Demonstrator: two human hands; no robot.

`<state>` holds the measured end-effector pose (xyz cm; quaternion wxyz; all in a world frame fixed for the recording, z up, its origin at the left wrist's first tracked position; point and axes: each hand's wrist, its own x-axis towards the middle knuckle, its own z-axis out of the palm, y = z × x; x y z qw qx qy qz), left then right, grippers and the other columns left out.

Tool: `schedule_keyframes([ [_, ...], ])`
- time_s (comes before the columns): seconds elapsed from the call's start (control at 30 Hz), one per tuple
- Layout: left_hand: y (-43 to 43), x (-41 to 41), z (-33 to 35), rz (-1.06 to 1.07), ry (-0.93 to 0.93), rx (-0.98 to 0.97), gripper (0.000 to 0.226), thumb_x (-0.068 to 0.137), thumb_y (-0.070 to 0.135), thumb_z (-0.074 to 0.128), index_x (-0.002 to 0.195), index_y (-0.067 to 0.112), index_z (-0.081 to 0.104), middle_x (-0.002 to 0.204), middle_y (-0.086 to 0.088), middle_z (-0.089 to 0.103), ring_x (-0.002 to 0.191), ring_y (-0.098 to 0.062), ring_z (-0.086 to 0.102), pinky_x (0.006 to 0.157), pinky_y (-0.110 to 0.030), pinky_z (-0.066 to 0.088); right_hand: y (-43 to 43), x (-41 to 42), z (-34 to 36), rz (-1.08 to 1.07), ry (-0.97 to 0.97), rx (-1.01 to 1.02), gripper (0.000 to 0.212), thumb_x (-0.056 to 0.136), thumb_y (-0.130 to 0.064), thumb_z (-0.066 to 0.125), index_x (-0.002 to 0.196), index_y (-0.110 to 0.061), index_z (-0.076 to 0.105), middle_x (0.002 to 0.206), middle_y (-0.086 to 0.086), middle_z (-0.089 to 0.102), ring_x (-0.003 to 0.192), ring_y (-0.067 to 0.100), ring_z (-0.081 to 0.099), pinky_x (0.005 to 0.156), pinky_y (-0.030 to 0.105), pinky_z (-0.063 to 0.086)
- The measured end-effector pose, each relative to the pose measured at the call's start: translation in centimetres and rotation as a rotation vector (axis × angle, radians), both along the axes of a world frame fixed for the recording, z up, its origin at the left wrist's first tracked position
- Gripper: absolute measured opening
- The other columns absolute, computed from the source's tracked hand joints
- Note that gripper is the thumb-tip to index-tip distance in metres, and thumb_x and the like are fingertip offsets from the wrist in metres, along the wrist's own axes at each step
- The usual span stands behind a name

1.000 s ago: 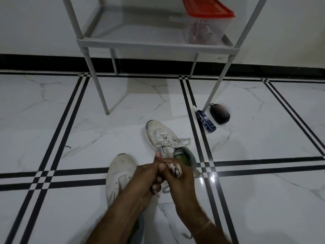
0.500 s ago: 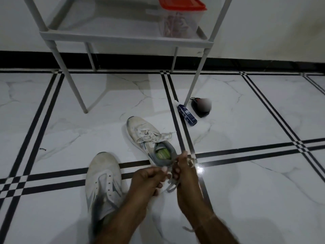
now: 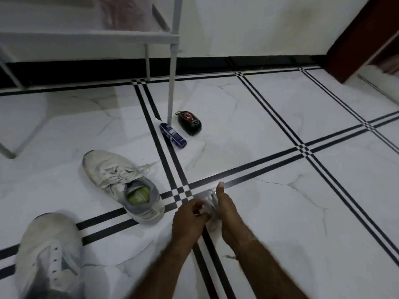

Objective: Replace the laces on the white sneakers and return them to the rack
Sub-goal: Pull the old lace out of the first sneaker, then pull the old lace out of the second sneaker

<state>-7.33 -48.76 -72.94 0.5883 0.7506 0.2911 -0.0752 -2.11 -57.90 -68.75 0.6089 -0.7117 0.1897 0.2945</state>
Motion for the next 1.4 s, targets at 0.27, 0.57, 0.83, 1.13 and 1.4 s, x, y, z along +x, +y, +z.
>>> schedule_keyframes([
  [0.27,1.1,-0.8,0.1,-0.037,-0.094,0.086,0.041,0.085,0.03,0.079,0.124,0.031,0.067,0.118,0.017,0.07,0.108,-0.002,0.063,0.097,-0.031,0.053,-0.7,-0.5,-2.6,0.055,-0.299,-0.173,0.032,0.106,-0.041,0.048,0.104,-0.02,0.072,0.095,-0.002,0.077,0.091,0.015,0.073,0.076,0.019,0.055],
  [0.57,9.8,-9.3,9.1,0.375,-0.398,0.186,0.025,0.089,0.017,0.076,0.109,0.031,0.07,0.097,0.02,0.072,0.084,0.0,0.068,0.07,-0.013,0.053,7.4,-9.8,1.4,0.409,-1.056,-0.12,0.036,0.102,-0.019,0.058,0.137,-0.018,0.054,0.131,-0.005,0.053,0.116,0.011,0.058,0.09,0.025,0.052],
  [0.83,21.5,-23.0,4.1,0.429,0.289,0.178,0.087,0.061,0.082,0.073,0.124,0.025,0.061,0.127,0.006,0.066,0.111,-0.019,0.065,0.099,-0.042,0.054,15.0,-16.5,-2.1,1.043,-0.306,0.063,0.082,0.065,-0.063,0.082,0.138,-0.038,0.054,0.134,-0.018,0.063,0.119,0.011,0.065,0.103,0.04,0.054],
  [1.13,26.7,-21.8,3.2,0.646,0.039,0.1,0.072,0.067,0.074,0.073,0.105,0.013,0.076,0.101,-0.005,0.077,0.1,-0.024,0.072,0.095,-0.048,0.056,22.5,-14.4,-3.2,0.965,-0.387,0.117,0.055,0.08,-0.033,0.086,0.131,-0.028,0.065,0.117,-0.011,0.074,0.107,0.003,0.069,0.09,0.033,0.06],
  [1.4,27.2,-18.7,4.7,0.612,-0.1,0.6,0.051,0.093,0.051,0.067,0.128,0.015,0.063,0.124,0.002,0.065,0.113,-0.02,0.059,0.096,-0.036,0.048,23.4,-12.8,-0.8,0.878,-0.643,0.034,0.05,0.088,-0.033,0.079,0.134,-0.025,0.06,0.127,-0.017,0.06,0.118,0.009,0.062,0.094,0.021,0.054],
])
